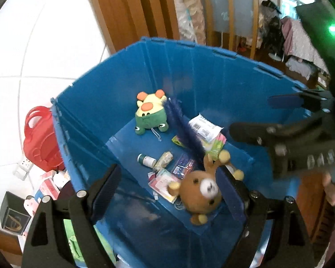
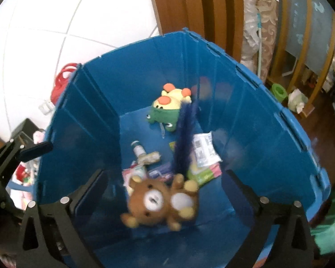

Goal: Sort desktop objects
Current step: 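Open both tools, dropping the bear plush into the crate, then withdraw both tools from the crate back toward the pile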

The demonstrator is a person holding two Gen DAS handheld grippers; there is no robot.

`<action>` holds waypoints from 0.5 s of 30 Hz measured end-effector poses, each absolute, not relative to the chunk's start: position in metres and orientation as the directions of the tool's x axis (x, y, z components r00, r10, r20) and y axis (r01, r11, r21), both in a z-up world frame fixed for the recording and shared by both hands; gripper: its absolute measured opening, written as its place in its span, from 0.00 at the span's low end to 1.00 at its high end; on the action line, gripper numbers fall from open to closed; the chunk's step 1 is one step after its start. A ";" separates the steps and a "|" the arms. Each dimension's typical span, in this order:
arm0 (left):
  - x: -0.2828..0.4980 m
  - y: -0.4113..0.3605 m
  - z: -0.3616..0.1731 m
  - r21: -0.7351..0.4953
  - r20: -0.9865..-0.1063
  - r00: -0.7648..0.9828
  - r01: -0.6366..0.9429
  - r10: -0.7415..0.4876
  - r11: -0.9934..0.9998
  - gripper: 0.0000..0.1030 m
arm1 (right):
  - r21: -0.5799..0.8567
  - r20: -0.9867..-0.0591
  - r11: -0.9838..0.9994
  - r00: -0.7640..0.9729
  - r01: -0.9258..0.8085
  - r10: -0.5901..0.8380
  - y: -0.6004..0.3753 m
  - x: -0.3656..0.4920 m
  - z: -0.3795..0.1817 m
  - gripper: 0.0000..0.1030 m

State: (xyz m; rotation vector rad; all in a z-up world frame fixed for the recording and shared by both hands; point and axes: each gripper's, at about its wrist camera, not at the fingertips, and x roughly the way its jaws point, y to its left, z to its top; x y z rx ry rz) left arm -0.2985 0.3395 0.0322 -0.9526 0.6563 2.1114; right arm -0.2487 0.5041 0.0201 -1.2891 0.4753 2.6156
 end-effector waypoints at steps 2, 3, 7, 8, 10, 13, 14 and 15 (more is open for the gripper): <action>-0.285 0.327 0.037 0.143 -0.769 -0.475 -0.779 0.428 -0.610 0.84 | 0.202 -0.789 -0.927 -0.613 -0.315 0.037 0.499 -0.239 0.023 1.00; -0.280 0.321 0.039 0.129 -0.764 -0.471 -0.782 0.442 -0.610 0.84 | 0.198 -0.786 -0.927 -0.616 -0.319 0.044 0.496 -0.235 0.025 1.00; -0.268 0.293 0.044 0.049 -0.739 -0.453 -0.774 0.498 -0.632 0.84 | 0.155 -0.778 -0.935 -0.622 -0.319 0.083 0.478 -0.217 0.031 1.00; -0.265 0.286 0.045 0.050 -0.730 -0.468 -0.764 0.499 -0.643 0.84 | 0.140 -0.777 -0.938 -0.622 -0.318 0.095 0.474 -0.213 0.032 1.00; -0.259 0.274 0.045 0.045 -0.717 -0.483 -0.753 0.504 -0.657 0.84 | 0.114 -0.774 -0.941 -0.623 -0.318 0.117 0.464 -0.207 0.034 1.00; -0.253 0.255 0.044 0.002 -0.699 -0.472 -0.752 0.537 -0.659 0.84 | 0.102 -0.761 -0.946 -0.637 -0.308 0.126 0.446 -0.198 0.037 1.00; -0.251 0.245 0.044 -0.016 -0.692 -0.472 -0.746 0.546 -0.666 0.84 | 0.102 -0.755 -0.948 -0.644 -0.301 0.123 0.440 -0.196 0.039 1.00; -0.249 0.240 0.043 -0.022 -0.689 -0.475 -0.741 0.546 -0.672 0.85 | 0.102 -0.750 -0.950 -0.650 -0.294 0.121 0.434 -0.194 0.040 1.00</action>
